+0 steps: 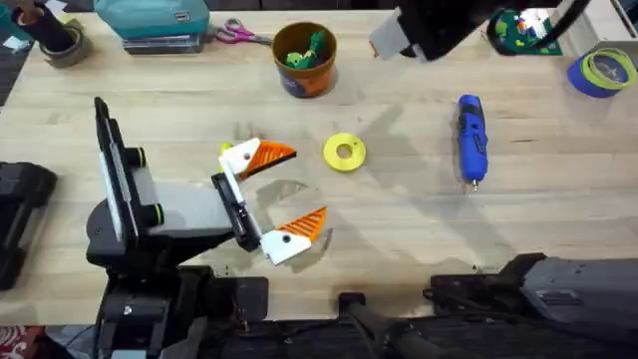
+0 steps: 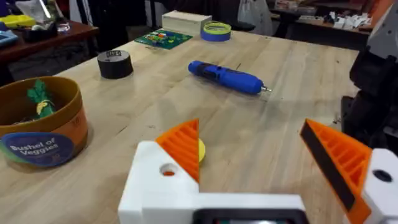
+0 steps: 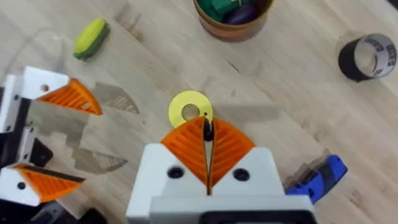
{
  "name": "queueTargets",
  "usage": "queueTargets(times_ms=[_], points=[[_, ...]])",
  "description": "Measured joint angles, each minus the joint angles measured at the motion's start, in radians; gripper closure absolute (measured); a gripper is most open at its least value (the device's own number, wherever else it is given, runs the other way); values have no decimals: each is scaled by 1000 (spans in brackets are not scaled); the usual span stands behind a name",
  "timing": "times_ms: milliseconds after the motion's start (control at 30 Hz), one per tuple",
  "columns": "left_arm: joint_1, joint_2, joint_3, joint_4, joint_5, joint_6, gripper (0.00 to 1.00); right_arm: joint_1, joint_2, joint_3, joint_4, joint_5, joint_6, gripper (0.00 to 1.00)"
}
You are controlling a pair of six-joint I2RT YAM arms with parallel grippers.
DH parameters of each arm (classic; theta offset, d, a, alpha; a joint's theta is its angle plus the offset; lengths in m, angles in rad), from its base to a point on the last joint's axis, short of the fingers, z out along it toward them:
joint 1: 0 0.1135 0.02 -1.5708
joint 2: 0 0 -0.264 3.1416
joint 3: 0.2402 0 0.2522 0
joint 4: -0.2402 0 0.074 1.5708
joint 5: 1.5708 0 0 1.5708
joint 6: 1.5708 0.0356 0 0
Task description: Pick up the gripper from the table and insert it into the empty holder that is missing its gripper. Then pick up a screw, insert it into the mounting hole, and use the screwdriver to tighten it. Finally, clean up the table by picking up the vegetable and placing it into the bucket.
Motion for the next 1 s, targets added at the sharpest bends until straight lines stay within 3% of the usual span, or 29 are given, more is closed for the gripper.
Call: queueTargets(times_ms=[33,267,300,700,1000], points=[[0,0,0,0,0,0,15,28,30,70,-35,0,-18,996],[0,0,0,0,0,0,15,124,141,181,-60,0,-56,996],[0,0,0,0,0,0,15,176,186,200,-59,0,-77,996],[0,0,0,0,0,0,15,398,257,202,6,0,-175,996],[0,0,0,0,0,0,15,433,285,204,18,0,-194,996]])
